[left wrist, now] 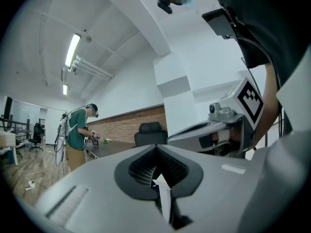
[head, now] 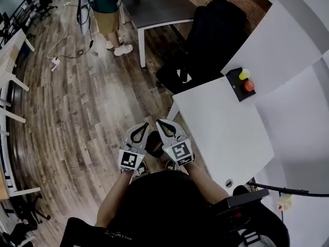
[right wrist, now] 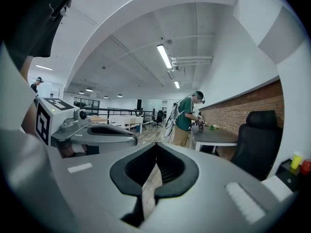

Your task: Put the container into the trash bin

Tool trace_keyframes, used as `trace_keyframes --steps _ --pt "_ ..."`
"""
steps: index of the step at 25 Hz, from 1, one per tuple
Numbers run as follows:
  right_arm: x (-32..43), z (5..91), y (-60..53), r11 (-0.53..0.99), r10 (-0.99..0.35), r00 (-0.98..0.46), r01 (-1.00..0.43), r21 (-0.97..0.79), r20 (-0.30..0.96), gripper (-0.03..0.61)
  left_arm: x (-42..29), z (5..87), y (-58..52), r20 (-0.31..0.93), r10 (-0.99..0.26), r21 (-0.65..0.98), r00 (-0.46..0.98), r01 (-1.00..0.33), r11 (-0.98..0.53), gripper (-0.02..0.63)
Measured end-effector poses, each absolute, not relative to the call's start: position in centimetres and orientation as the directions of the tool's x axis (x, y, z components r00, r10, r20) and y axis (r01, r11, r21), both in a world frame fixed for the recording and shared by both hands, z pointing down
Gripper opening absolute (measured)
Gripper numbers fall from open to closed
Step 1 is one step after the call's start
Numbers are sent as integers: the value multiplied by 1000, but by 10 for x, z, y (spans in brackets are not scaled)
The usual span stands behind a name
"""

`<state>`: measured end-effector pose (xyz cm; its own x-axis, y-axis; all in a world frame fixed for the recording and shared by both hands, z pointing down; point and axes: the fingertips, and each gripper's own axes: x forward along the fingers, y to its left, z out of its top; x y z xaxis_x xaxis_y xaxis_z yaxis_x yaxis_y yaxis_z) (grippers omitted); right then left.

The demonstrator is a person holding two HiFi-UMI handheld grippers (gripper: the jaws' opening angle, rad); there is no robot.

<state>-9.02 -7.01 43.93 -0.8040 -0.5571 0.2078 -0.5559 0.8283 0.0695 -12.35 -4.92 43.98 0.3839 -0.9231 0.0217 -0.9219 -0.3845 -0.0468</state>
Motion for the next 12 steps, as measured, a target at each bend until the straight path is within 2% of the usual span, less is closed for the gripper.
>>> trace_keyframes --steps 12 --pt "-94 444 -72 838 -540 -810 -543 56 229 15 -130 438 -52 44 -924 -80 380 -920 -383 -2"
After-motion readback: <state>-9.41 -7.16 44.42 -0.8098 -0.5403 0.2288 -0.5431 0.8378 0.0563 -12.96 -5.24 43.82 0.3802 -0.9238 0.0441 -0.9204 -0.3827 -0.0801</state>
